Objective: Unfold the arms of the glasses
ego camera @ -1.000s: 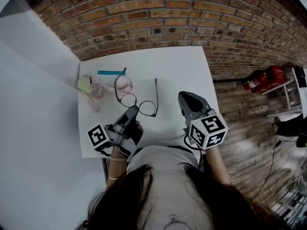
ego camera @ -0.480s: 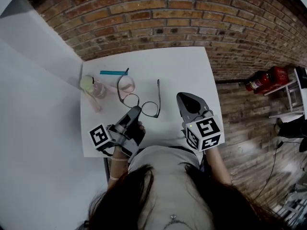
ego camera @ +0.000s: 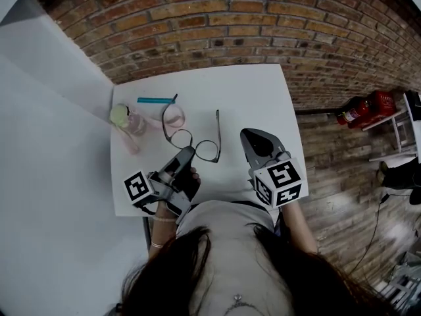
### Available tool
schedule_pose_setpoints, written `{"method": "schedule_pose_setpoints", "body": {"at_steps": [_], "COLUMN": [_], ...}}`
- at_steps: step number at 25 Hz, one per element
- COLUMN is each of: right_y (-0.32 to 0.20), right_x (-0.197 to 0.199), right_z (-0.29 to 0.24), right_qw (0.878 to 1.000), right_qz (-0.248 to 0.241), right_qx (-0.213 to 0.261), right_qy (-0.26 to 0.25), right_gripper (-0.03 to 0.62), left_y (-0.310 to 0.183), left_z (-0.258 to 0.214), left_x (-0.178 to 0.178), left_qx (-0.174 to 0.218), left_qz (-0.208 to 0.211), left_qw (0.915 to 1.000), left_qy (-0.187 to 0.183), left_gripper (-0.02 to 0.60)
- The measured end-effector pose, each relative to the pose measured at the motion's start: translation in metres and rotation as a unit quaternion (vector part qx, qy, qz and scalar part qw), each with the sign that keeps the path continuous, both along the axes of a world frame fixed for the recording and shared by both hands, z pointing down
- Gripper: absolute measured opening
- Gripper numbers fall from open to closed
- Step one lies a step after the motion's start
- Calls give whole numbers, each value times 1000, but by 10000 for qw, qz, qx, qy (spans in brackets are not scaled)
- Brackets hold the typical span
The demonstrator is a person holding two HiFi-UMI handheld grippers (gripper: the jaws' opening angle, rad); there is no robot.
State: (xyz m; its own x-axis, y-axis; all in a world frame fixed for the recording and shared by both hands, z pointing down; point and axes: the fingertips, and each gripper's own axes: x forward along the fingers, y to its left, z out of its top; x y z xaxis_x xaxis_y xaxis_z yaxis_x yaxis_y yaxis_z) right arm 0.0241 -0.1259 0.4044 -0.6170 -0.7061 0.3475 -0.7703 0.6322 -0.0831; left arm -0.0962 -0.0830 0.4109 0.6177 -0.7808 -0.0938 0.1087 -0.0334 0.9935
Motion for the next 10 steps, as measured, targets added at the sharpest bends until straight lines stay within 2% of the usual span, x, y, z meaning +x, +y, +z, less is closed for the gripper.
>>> {"method": "schedule_pose_setpoints", "body": {"at_steps": [10], "right_y": [1], "right_x": [-5], "right_z": [1], "right_qw": [10000], "right_qz": [-23], "right_qx": [29], "right_qy": [26], "right_gripper": [3], "left_y": [0], "left_z": [1], "left_x": [-2], "left_qx": [10], "left_qz": [37], "left_qw": [10000], "left_qy": [43], "left_gripper": [21]}}
